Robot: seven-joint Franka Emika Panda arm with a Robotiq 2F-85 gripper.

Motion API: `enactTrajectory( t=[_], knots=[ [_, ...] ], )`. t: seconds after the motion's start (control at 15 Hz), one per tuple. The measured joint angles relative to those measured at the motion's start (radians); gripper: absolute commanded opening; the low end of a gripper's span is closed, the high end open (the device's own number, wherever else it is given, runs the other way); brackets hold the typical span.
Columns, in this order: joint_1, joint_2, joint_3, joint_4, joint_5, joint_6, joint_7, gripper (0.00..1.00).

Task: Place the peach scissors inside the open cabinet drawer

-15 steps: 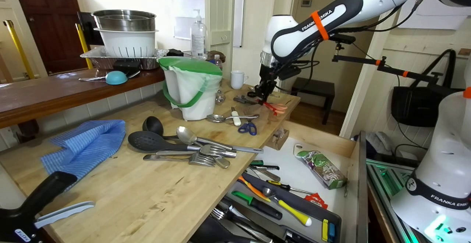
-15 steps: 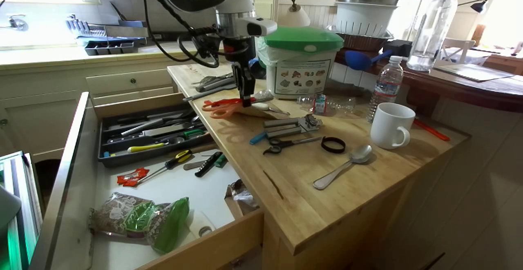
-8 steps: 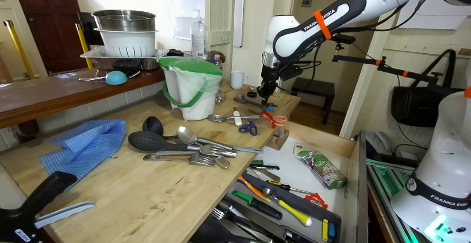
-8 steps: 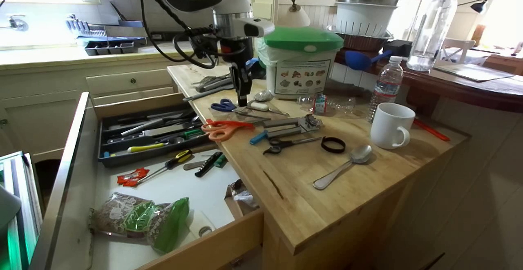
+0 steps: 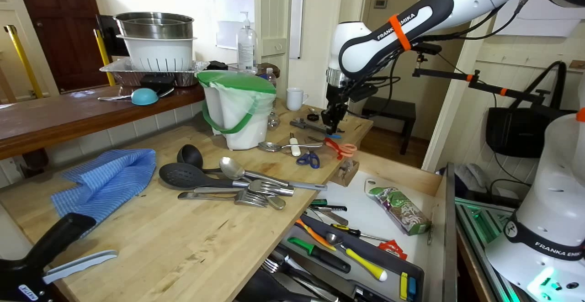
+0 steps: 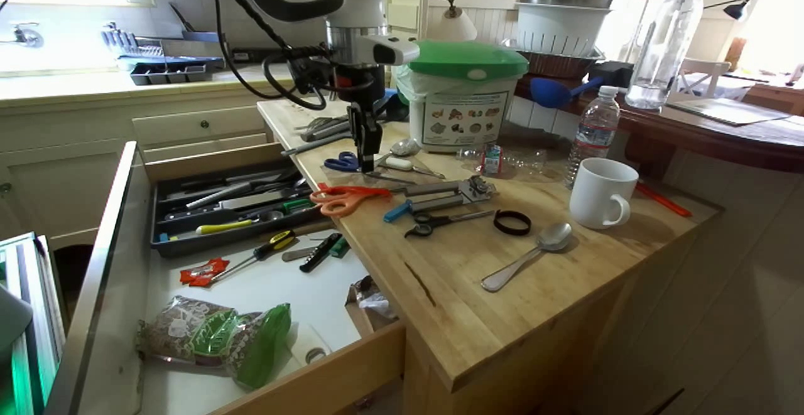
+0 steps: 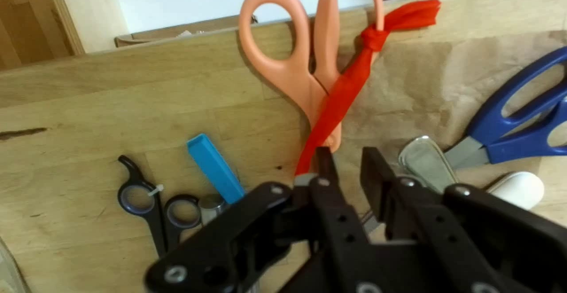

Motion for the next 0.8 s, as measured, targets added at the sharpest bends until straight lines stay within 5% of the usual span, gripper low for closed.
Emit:
enactTrajectory(
  t=[0.4,0.8],
  knots=[
    [-0.009,-0.003,-0.025,-0.039,-0.055,-0.025,-0.043,0.99],
    [-0.021,0.007,-0.031,-0.049,-0.032,0.056,-0.058,1.00]
  ],
)
